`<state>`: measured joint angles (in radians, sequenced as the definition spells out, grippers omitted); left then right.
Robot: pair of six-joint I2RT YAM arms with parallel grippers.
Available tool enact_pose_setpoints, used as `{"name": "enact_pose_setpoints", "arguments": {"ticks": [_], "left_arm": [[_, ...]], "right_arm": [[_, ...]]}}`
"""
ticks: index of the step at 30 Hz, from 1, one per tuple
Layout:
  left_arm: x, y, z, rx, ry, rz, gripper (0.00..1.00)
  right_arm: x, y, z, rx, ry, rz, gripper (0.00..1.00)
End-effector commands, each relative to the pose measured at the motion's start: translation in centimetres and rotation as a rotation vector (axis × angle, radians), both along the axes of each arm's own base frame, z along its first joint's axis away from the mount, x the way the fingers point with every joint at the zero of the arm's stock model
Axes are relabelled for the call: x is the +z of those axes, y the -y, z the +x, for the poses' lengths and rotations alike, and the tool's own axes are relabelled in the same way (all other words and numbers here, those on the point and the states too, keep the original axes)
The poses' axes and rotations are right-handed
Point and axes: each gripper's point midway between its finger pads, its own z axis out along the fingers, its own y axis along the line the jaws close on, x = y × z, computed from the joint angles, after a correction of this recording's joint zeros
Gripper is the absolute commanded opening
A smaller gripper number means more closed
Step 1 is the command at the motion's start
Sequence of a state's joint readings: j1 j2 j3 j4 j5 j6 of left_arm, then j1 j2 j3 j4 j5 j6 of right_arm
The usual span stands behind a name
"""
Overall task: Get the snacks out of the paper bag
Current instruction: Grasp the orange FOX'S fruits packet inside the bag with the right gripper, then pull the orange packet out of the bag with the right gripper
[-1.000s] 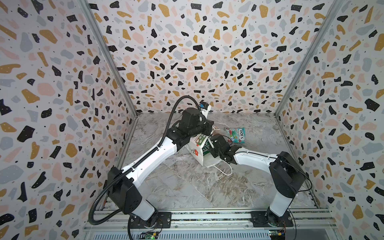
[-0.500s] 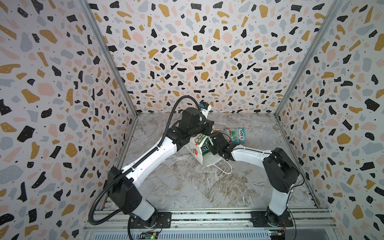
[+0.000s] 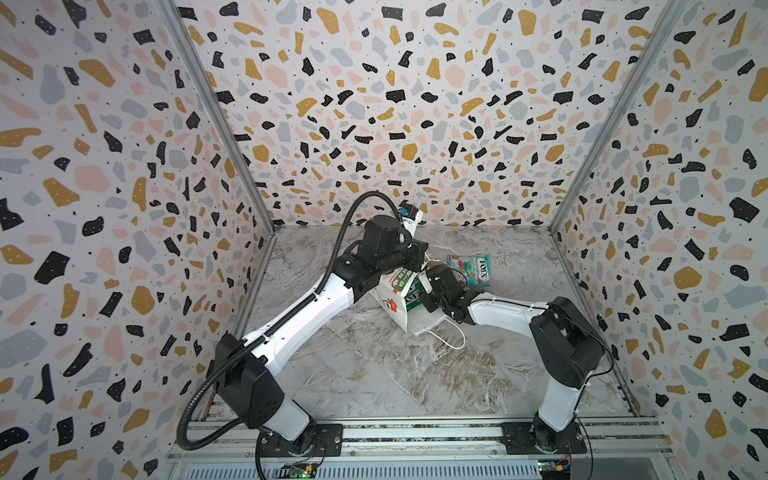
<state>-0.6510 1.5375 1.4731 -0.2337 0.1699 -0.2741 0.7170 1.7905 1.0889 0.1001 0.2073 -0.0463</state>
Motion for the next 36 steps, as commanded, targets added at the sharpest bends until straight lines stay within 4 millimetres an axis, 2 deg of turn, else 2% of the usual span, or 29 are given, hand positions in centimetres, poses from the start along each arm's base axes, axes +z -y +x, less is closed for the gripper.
{"name": "enact_pose_setpoints", "arguments": {"ticks": [1, 18, 28, 36], "left_arm": [[2.7, -0.1, 0.3, 0.014, 0.066, -0.036, 0.00], [1.6, 0.0, 0.8, 0.043, 0.041, -0.049, 0.00], [1.0, 0.1, 0.9, 0.047, 0.029, -0.052, 0.00], [0.8, 0.2, 1.0, 0.048, 0.024, -0.050, 0.00]], "right_arm": [[3.7, -0.3, -0.7, 0.022, 0.050, 0.096, 0.00], [9.2, 1.5, -7.3, 0.151, 0.047, 0.217, 0.00], [14.8, 1.9, -10.5, 0.245, 0.091, 0.286, 0.00], [20.9, 2.6, -12.4, 0.308, 0.184, 0.332, 0.00]]}}
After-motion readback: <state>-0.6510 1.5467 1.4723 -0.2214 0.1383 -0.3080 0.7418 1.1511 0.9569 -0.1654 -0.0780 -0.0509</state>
